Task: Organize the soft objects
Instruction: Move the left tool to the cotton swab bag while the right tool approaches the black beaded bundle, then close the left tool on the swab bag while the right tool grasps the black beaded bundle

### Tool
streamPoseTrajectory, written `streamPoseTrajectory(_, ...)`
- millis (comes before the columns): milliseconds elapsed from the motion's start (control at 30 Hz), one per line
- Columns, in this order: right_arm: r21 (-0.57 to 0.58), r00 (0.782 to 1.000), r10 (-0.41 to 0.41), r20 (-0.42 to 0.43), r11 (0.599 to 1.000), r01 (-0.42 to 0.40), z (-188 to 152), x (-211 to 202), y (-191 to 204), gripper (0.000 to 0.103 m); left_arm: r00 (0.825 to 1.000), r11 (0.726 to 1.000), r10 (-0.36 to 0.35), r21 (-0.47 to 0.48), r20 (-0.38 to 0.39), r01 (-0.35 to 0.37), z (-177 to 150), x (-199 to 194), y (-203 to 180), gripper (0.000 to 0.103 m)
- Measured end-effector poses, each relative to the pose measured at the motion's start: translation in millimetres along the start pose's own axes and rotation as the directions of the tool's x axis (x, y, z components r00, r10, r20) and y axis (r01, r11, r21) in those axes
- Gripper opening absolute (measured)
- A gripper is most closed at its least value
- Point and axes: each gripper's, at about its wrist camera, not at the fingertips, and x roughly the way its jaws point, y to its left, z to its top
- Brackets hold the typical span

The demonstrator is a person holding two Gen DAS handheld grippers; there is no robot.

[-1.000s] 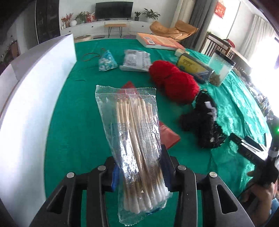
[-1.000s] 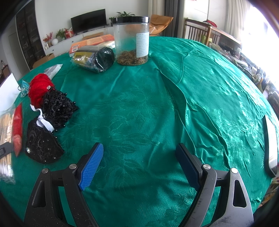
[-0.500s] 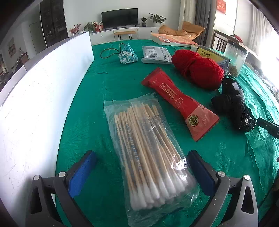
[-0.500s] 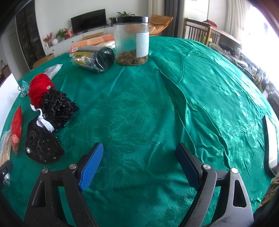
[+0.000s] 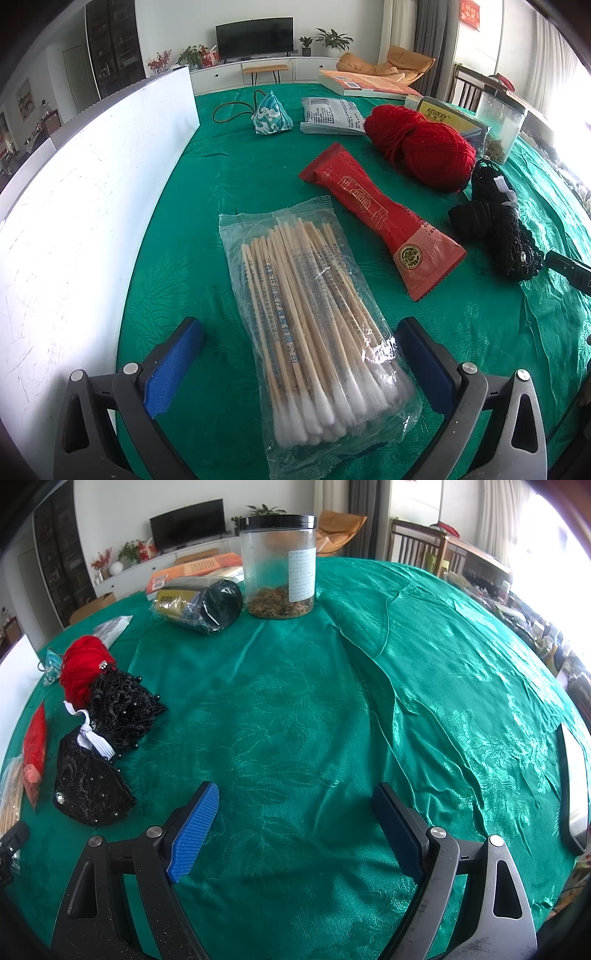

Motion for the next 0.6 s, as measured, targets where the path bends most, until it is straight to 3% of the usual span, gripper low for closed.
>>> streamPoseTrajectory(267, 0.001, 1.0, 0.002, 0.0, 1.0, -0.002, 0, 0, 0, 0.087, 1.0, 1.0, 0.0, 0.0, 0.0, 0.0, 0, 0, 0, 0.103)
streamPoseTrajectory(333, 0.024, 0.999, 0.042, 0.016, 0.999, -0.043, 0, -5, -3, 0.087, 1.0, 1.0, 0.0, 0.0, -0.001, 0.0, 0, 0, 0, 0.103)
streamPoseTrajectory(367, 0.045, 0.991, 0.121, 0.053, 0.991, -0.124, 1, -14, -4, 0.087, 1.0, 1.0, -0.002, 0.005, -0.008, 0.002, 1, 0, 0, 0.103)
streamPoseTrajectory(433, 0.028, 0.954, 0.269, 0.135, 0.961, -0.275, 3, -34, 3, 0.087, 0.998, 1.0, -0.006, 0.013, -0.055, 0.007, 3, -1, 3, 0.103)
streamPoseTrajectory(467, -0.001, 0.935, 0.329, 0.135, 0.943, -0.332, 4, -38, 13, 0.087, 0.997, 1.0, -0.002, 0.007, -0.075, 0.002, 3, -1, 5, 0.103)
streamPoseTrajectory(533, -0.037, 0.906, 0.42, 0.046, 0.907, -0.419, 8, -30, 40, 0.087, 0.996, 1.0, 0.01, -0.013, -0.093, -0.011, 2, -3, 10, 0.103)
streamPoseTrajectory(600, -0.033, 0.887, 0.462, -0.022, 0.886, -0.463, 13, -15, 66, 0.087, 0.994, 0.999, 0.007, -0.037, -0.109, -0.011, 1, -5, 13, 0.103)
